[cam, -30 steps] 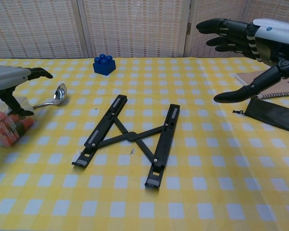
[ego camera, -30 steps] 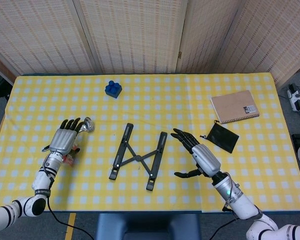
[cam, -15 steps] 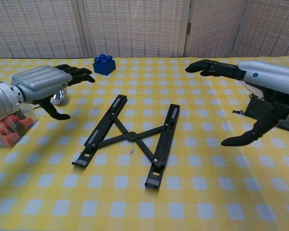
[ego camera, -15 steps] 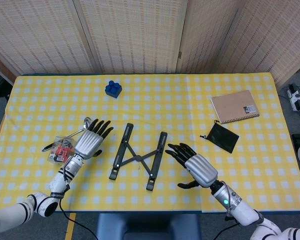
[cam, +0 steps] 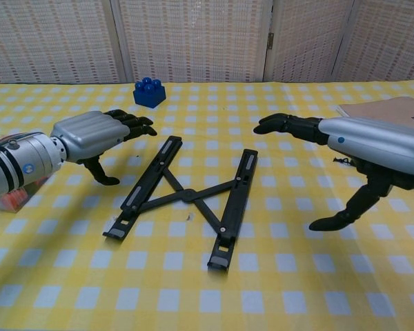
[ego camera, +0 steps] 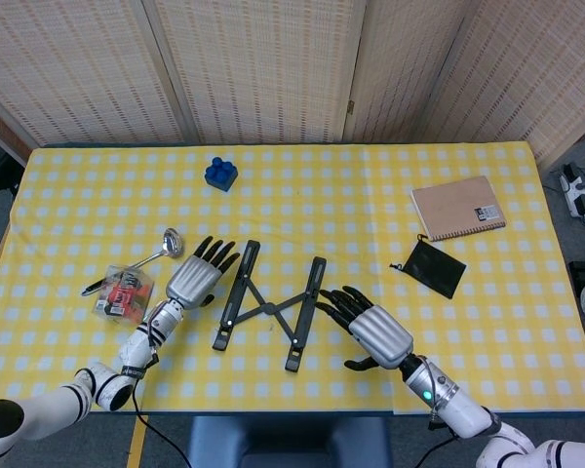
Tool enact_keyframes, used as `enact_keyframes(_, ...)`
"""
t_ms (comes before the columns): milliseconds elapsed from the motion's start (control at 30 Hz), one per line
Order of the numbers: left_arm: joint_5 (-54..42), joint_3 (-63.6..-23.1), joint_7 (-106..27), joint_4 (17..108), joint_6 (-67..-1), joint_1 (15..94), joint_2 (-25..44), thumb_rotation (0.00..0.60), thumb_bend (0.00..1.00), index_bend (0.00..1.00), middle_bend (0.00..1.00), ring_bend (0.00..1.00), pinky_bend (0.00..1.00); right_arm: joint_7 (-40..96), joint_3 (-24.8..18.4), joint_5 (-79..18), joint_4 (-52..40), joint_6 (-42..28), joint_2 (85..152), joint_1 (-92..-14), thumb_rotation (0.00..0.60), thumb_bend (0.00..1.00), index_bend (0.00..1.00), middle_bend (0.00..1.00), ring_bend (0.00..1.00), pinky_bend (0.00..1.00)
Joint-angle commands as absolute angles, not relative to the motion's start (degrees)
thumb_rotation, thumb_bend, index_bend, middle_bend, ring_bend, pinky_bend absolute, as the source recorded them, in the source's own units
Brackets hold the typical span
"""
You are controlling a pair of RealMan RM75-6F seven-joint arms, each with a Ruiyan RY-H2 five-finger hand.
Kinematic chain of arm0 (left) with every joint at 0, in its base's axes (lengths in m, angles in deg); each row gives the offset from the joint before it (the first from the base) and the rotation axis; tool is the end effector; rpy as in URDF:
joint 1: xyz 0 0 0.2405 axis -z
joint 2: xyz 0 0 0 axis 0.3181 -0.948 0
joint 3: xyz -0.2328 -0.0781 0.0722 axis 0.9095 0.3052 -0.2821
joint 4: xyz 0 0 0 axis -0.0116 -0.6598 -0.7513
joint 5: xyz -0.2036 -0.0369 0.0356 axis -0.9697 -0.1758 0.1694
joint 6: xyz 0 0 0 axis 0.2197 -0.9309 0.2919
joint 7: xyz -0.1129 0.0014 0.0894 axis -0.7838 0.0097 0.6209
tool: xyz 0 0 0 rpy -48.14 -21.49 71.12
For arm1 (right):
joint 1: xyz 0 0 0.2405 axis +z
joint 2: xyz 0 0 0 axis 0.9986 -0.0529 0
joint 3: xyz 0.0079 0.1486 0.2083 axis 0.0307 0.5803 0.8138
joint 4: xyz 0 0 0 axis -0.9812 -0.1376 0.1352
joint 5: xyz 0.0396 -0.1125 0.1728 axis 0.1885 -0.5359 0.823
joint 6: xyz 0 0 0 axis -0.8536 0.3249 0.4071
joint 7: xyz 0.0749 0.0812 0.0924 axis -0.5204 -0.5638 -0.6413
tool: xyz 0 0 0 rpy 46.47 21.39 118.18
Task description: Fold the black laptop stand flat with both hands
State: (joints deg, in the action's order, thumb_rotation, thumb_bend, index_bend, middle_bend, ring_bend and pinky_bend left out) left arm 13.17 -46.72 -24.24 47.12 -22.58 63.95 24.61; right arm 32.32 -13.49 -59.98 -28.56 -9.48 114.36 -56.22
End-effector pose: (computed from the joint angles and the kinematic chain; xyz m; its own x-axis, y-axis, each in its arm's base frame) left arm -0.1825 0.3743 -0.0485 0.7319 0.0701 0.6778 0.6045 -0.5259 -0.5984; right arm -0.1641 -0.2448 0.0120 0.3497 -0.3427 0.8719 -0.8233 -0.5566 0.1114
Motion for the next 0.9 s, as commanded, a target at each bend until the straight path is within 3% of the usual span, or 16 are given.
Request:
enact_keyframes(33, 14.1, -47.6, -26.1, 48.5, -22.8, 63.3, 24.3, 0.600, 0.25, 0.12, 0.04, 0.00, 0.00, 31.5, -13.4, -59.6, -28.2, -9.5, 114.4, -56.2, 0.600, 0.16, 0.00, 0.00, 0.02, 0.00)
enact_keyframes(600, 18.8, -50.2, -30.2, 58.4, -25.7, 62.3, 23.4, 0.600, 0.25, 0.11, 0.04, 0.00, 0.00, 30.0, -13.8, -60.6, -27.7, -8.0, 114.4, -56.6, 0.600, 0.16, 0.00, 0.00, 0.02, 0.00)
enact_keyframes(900, 18.7, -48.8, -26.7, 63.1, -26.4, 62.7, 22.2, 0.600, 0.25, 0.11, 0.04, 0.00, 0.00, 31.0, -13.1, -60.3, -25.9, -8.1, 114.0, -56.1, 0.600, 0.16, 0.00, 0.00, 0.03, 0.00)
